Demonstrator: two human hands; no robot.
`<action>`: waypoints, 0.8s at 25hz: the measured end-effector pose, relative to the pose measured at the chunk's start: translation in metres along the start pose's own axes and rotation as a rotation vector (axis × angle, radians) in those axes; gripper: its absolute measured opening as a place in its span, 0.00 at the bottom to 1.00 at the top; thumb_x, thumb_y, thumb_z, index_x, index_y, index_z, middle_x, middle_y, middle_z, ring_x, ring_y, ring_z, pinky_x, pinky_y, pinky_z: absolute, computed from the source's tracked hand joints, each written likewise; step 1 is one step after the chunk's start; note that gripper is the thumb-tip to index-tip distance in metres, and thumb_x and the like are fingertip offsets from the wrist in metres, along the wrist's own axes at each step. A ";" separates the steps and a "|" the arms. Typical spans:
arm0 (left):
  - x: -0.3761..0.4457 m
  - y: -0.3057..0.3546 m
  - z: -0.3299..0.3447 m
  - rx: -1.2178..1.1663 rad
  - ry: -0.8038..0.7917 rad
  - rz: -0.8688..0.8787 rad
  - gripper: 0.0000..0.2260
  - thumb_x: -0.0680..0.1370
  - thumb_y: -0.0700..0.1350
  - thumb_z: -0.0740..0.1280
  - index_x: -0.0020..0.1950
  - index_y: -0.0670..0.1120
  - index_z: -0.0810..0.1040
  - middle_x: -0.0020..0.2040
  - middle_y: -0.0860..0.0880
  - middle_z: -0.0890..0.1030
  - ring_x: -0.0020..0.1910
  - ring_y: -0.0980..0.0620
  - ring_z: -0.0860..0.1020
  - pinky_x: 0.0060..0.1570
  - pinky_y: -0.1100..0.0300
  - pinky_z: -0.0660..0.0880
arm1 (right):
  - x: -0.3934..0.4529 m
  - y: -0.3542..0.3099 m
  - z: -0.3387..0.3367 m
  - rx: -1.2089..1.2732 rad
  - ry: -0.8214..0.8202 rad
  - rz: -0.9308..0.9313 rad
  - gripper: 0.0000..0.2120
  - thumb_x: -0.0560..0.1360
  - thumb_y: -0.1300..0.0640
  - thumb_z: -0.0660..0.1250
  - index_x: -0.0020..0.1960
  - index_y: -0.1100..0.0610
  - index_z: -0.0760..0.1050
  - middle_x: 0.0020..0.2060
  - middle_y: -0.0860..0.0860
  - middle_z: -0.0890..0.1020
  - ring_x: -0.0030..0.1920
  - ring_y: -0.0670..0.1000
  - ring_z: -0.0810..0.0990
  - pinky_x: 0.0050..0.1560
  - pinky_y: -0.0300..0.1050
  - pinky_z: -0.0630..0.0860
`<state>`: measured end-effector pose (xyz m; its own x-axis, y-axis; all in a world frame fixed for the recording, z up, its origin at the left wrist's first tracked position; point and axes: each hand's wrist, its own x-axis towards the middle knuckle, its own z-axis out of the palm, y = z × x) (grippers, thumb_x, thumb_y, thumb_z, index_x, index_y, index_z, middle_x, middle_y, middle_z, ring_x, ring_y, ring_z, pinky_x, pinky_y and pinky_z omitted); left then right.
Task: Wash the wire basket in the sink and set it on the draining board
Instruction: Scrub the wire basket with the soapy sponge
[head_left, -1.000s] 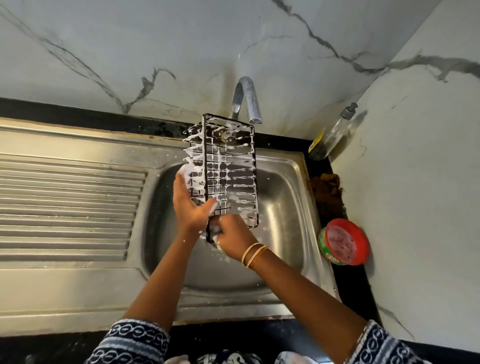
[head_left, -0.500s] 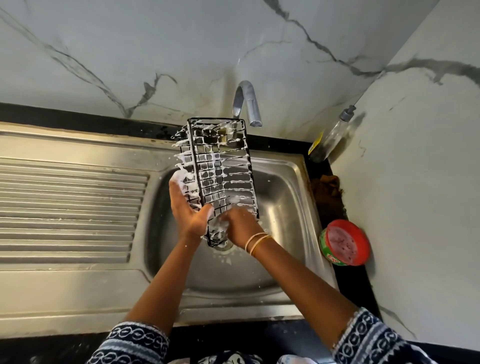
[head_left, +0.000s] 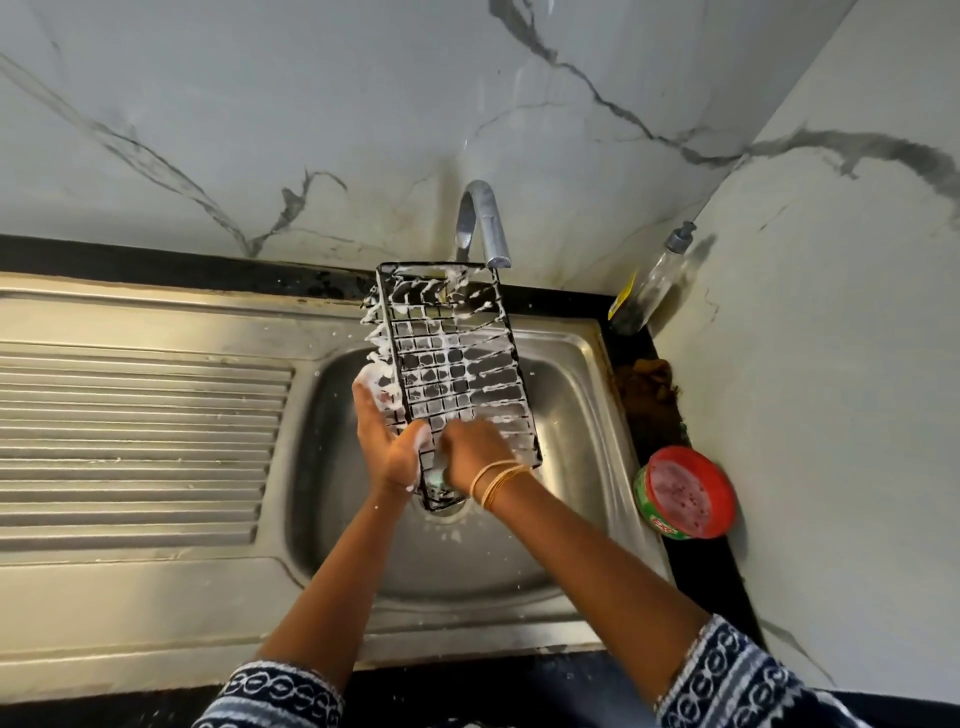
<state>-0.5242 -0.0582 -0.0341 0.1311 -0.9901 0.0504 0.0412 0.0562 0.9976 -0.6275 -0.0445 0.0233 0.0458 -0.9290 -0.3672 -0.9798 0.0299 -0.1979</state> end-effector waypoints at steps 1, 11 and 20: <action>0.001 -0.002 -0.002 -0.003 -0.017 -0.018 0.35 0.59 0.47 0.64 0.64 0.68 0.63 0.59 0.68 0.74 0.55 0.61 0.76 0.57 0.46 0.74 | -0.001 -0.004 0.006 0.075 -0.031 0.000 0.08 0.74 0.63 0.67 0.53 0.63 0.78 0.48 0.60 0.82 0.52 0.59 0.80 0.53 0.50 0.77; 0.002 -0.002 0.005 -0.012 -0.228 -0.319 0.30 0.63 0.50 0.67 0.64 0.69 0.67 0.70 0.37 0.70 0.60 0.24 0.72 0.56 0.29 0.71 | 0.096 0.047 -0.044 2.126 0.197 0.878 0.08 0.81 0.62 0.58 0.51 0.65 0.73 0.39 0.60 0.76 0.36 0.57 0.75 0.18 0.44 0.75; -0.008 0.000 0.012 0.043 -0.408 -0.329 0.45 0.63 0.51 0.67 0.78 0.55 0.53 0.77 0.47 0.58 0.61 0.21 0.68 0.56 0.28 0.70 | 0.086 0.041 -0.038 1.428 0.322 0.573 0.13 0.80 0.64 0.51 0.51 0.71 0.72 0.37 0.53 0.83 0.29 0.50 0.76 0.18 0.32 0.70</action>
<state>-0.5373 -0.0514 -0.0335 -0.2785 -0.9245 -0.2602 -0.0270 -0.2633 0.9643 -0.6715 -0.1371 0.0184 -0.4772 -0.7030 -0.5273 0.1434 0.5297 -0.8360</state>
